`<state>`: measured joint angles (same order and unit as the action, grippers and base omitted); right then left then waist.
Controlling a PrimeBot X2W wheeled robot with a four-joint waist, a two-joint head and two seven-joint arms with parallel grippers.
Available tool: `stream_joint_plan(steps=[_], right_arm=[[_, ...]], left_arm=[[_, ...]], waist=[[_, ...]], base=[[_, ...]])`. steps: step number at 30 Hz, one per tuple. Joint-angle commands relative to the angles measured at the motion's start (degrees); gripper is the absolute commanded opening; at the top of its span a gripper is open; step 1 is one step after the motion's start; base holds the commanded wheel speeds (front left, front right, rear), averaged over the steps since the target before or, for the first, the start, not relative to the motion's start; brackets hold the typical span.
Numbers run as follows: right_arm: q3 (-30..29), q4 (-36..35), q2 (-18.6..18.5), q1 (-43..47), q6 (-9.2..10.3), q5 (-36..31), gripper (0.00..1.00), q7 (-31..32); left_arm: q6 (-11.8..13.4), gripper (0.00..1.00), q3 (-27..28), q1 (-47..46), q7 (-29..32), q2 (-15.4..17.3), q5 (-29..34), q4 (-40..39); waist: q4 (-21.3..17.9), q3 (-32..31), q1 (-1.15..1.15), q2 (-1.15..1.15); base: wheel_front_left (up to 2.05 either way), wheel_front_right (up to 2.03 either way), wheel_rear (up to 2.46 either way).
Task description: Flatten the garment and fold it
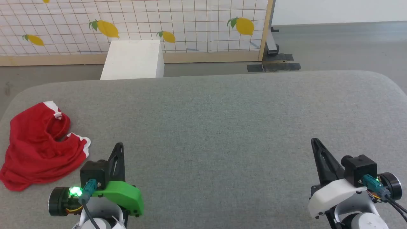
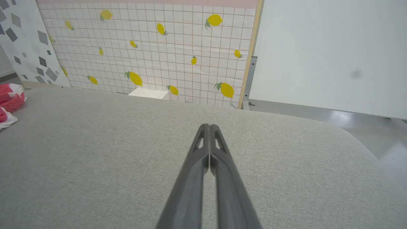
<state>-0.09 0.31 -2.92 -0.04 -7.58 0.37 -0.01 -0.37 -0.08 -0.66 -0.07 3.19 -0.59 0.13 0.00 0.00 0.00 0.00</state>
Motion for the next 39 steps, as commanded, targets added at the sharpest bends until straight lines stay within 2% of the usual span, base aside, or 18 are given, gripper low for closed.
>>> stream_joint_plan(steps=[1,16,17,39], right_arm=[[0.09,-0.31,0.04,0.04,0.09,-0.37,0.0,0.01],[0.09,-0.31,0.04,0.04,0.09,-0.37,0.0,0.01],[-0.01,0.0,0.0,0.0,0.0,0.01,1.0,-0.01],[-0.76,1.77,0.01,0.37,0.01,3.16,1.0,-2.27]], left_arm=[[0.37,0.0,0.08,0.66,0.07,-0.31,0.59,-0.13],[0.37,0.0,0.08,0.66,0.07,-0.31,0.59,-0.13],[0.0,1.0,0.0,0.0,-0.01,0.0,-0.01,0.0],[0.35,1.0,-0.7,-0.16,-2.27,-0.04,-1.97,1.75]], waist=[[0.0,0.0,0.0,0.0],[0.0,0.0,0.0,0.0],[0.0,0.0,0.0,0.0],[0.73,0.1,0.0,0.0]], base=[[0.0,0.0,0.0],[0.0,0.0,0.0],[0.0,0.0,0.0],[0.0,0.0,0.0]])
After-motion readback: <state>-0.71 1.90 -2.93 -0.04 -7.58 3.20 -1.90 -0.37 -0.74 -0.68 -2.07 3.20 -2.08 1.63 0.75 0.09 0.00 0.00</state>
